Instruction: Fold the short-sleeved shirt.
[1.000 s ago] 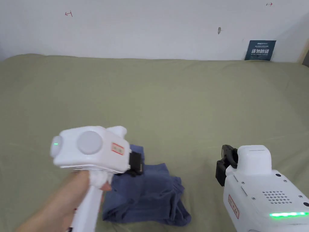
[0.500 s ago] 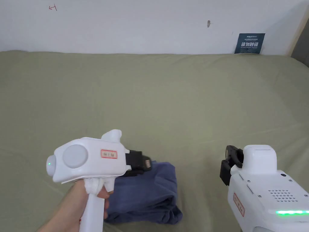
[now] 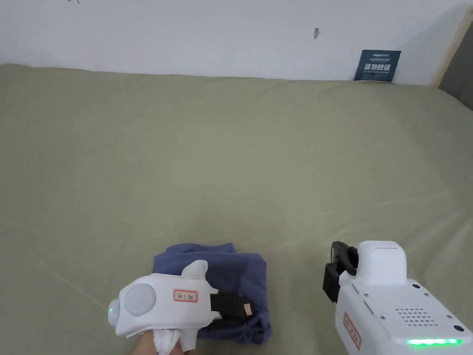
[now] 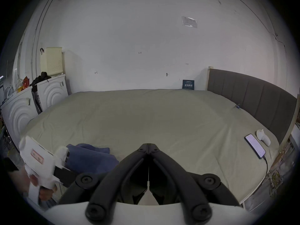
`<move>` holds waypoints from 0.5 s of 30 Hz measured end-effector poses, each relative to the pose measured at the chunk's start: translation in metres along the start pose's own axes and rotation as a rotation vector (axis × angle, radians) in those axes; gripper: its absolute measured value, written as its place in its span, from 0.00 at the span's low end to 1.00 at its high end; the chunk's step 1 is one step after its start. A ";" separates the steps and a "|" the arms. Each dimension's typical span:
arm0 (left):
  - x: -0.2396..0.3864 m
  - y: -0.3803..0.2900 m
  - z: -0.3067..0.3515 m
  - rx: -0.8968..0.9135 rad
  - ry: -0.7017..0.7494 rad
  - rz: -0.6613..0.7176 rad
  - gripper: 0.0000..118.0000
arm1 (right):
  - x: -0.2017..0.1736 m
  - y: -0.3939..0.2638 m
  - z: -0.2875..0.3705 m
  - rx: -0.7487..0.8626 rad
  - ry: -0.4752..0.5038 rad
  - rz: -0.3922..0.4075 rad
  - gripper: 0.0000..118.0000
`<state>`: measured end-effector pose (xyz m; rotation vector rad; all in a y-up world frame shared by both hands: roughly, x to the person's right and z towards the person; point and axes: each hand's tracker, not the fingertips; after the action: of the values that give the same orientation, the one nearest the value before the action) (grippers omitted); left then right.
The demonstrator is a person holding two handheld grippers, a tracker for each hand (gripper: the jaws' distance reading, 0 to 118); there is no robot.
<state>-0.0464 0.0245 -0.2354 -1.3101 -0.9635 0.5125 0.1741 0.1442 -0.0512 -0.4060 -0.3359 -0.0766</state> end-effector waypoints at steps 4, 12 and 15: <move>0.016 0.003 0.022 0.012 0.029 -0.069 0.00 | -0.006 0.003 -0.001 -0.005 0.038 0.013 0.00; 0.012 0.021 0.120 0.183 0.089 -0.100 0.00 | -0.027 0.004 -0.063 -0.328 0.617 -0.253 0.01; -0.002 0.026 0.145 0.223 0.148 -0.072 0.00 | -0.029 -0.015 -0.107 -0.502 0.843 -0.449 0.01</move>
<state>-0.1619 0.1111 -0.2656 -1.0929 -0.8034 0.4471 0.1771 0.0883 -0.1480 -0.7448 0.4460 -0.7587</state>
